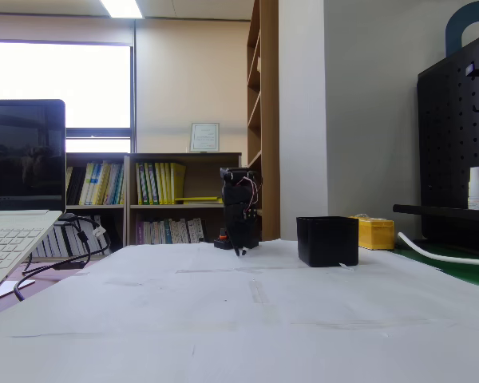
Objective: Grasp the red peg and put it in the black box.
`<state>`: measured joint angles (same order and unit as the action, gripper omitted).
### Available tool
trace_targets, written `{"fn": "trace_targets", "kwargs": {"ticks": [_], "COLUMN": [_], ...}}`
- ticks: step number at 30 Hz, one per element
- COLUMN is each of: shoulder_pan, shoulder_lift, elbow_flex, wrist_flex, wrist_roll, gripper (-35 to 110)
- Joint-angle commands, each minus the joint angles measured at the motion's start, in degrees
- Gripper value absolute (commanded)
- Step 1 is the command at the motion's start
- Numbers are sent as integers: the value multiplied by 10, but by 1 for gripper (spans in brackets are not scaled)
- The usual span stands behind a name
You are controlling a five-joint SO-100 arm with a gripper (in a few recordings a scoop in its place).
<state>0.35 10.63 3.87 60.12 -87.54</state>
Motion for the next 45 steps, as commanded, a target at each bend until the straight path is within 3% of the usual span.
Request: {"fn": "trace_targets", "kwargs": {"ticks": [1,4,9,45], "shoulder_pan": [14,17,-1,-22], "shoulder_lift": [-101,-142,-238,-239], "elbow_flex": [-51,-73,-73,-73], "wrist_flex": [17,46,207,213], "wrist_roll": [-14,-15,-25,0], "gripper": [0,0,0,1]}}
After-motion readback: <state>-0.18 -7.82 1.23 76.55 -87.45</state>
